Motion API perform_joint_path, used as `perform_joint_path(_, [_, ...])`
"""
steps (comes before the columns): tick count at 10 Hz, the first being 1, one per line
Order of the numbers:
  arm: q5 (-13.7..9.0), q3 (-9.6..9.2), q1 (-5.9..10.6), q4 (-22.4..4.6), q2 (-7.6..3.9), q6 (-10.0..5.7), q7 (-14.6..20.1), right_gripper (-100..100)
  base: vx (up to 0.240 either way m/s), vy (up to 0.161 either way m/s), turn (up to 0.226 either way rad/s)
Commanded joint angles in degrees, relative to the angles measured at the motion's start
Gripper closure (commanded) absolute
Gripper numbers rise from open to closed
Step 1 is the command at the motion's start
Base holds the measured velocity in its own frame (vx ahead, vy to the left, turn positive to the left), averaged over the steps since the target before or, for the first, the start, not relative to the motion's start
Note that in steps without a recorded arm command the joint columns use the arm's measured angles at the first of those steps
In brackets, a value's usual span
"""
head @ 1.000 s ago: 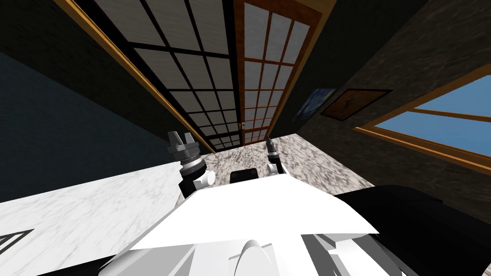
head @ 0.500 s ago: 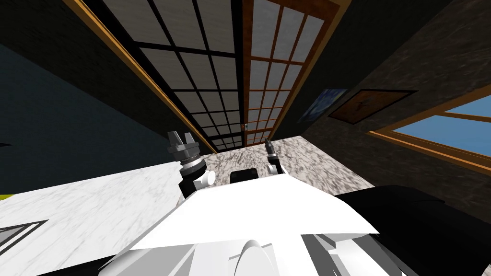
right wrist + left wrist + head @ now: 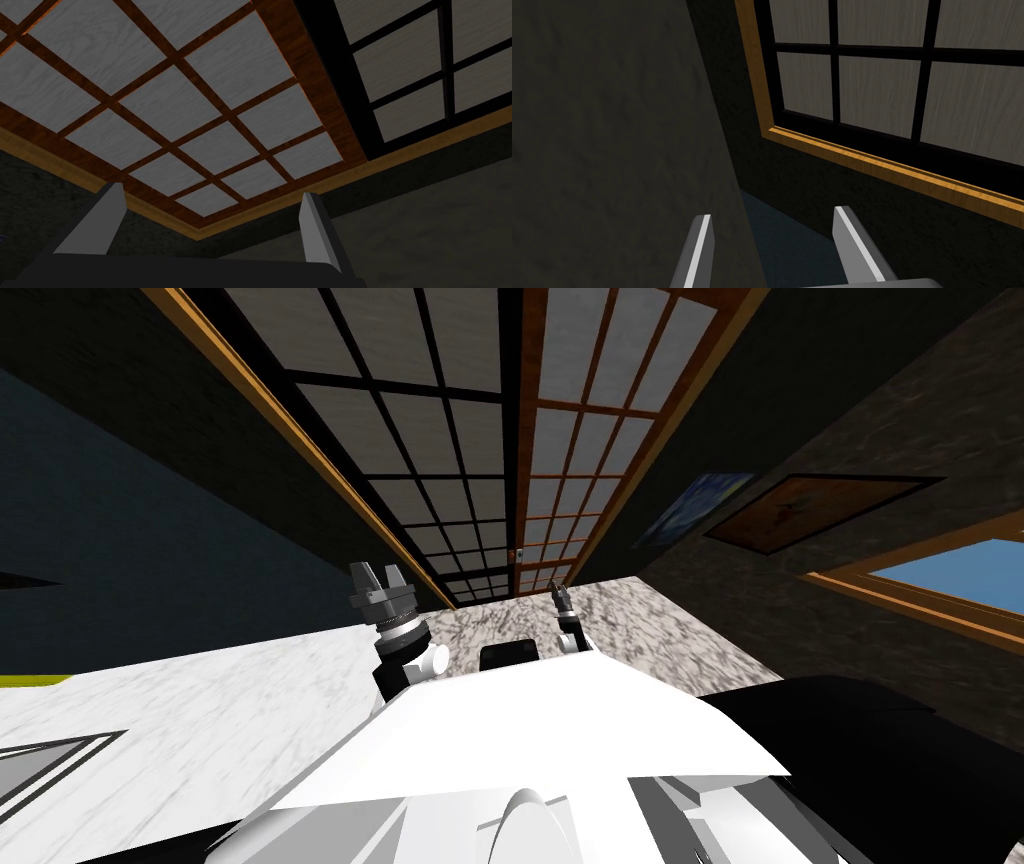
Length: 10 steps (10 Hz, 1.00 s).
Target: Pull the door open
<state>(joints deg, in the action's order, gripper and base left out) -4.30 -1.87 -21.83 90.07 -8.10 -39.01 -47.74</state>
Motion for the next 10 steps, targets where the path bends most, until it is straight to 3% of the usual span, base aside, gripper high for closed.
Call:
perform_joint_path(1, [-0.2, -0.15, -0.06, -1.9, 0.0, -0.72, -2.7, -100, 0.121, 0.028, 0.081])
perform_joint_path(10, [-2.0, 0.07, 1.77, -12.9, -0.92, -3.46, -15.2, -100, 0.111, 0.016, 0.074])
